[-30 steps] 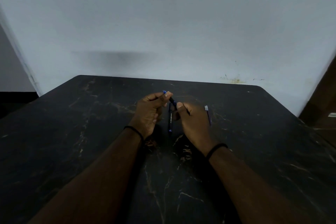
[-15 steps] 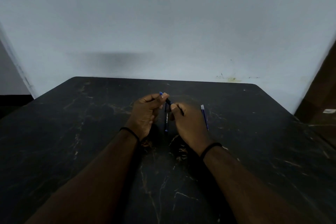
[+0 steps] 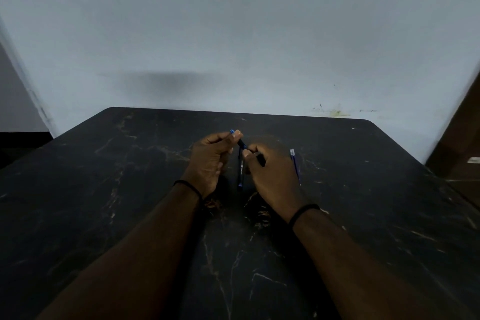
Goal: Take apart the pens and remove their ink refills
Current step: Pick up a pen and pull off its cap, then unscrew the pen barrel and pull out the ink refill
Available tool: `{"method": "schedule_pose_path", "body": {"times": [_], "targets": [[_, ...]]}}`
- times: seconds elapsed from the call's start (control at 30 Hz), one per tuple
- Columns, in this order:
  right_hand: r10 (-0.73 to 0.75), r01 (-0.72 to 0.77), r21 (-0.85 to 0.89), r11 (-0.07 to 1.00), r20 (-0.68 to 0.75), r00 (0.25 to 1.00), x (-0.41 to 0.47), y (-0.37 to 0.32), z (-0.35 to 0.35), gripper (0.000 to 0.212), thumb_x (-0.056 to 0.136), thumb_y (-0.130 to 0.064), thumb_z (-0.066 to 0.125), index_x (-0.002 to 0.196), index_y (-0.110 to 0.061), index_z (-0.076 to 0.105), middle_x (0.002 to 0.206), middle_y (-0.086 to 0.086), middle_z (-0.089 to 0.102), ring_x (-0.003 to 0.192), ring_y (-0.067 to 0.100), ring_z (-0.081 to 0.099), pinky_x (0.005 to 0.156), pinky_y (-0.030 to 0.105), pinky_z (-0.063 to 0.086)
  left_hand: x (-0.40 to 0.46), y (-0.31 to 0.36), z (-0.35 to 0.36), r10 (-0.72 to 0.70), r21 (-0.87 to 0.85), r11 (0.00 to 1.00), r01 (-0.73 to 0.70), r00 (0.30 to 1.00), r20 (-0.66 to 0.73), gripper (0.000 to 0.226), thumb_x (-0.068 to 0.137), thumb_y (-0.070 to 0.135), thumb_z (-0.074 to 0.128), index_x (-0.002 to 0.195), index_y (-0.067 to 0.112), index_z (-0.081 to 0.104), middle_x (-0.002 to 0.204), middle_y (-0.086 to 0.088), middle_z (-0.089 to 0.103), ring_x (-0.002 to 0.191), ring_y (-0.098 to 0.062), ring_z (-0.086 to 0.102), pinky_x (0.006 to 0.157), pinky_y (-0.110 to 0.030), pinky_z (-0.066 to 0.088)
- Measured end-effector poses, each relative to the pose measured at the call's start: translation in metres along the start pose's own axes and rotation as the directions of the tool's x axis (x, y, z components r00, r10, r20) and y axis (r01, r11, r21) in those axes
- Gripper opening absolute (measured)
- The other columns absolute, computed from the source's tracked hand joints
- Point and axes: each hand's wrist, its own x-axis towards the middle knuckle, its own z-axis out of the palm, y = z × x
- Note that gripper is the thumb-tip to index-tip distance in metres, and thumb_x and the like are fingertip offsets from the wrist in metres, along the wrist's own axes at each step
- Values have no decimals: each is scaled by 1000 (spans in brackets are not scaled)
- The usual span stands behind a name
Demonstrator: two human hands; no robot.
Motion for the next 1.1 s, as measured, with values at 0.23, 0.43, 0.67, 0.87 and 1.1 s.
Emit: {"method": "schedule_pose_path", "body": {"times": [0.23, 0.43, 0.67, 0.87, 1.1], "targets": [[-46, 44, -120, 992, -13, 999, 1, 5, 1, 24, 97, -33, 52, 76, -22, 58, 64, -3, 56, 60, 8, 53, 57, 31, 43, -1, 10, -1, 40, 70, 997, -26, 977, -211, 29, 91, 28, 66, 102, 0, 66, 61, -1, 44, 39, -8, 26, 37, -20, 19], [-60, 44, -254, 966, -58, 996, 0, 6, -4, 26, 95, -37, 50, 74, -22, 56, 63, -5, 56, 60, 8, 52, 72, 36, 39, 14, 12, -20, 266, 363, 928, -88, 837, -478, 32, 91, 38, 65, 76, 9, 67, 51, 6, 52, 53, -24, 49, 55, -40, 50], [-60, 44, -253, 967, -56, 997, -2, 4, -10, 23, 94, -36, 53, 74, -27, 55, 67, -8, 56, 62, 5, 51, 67, 28, 32, 14, -4, -26, 380, 964, 230, 133, 900, -215, 49, 77, 56, 54, 57, 13, 65, 58, -2, 62, 61, -24, 64, 61, -28, 48], [-38, 28, -261, 965, -37, 999, -3, 3, -8, 23, 95, -38, 51, 77, -26, 57, 69, -8, 57, 66, 6, 53, 79, 35, 36, 16, -1, -29, 305, 982, -1, 187, 936, -178, 44, 77, 56, 63, 85, 14, 71, 91, -9, 71, 86, -30, 67, 67, -30, 42], [-109, 74, -154, 985, -236, 966, 3, 2, -7, 21, 93, -36, 56, 74, -27, 58, 78, -3, 54, 68, 11, 50, 58, 27, 39, 10, 3, -16, 529, 965, 257, -42, 842, -104, 30, 84, 52, 61, 85, 22, 59, 89, -1, 60, 73, -18, 56, 60, -25, 36]]}}
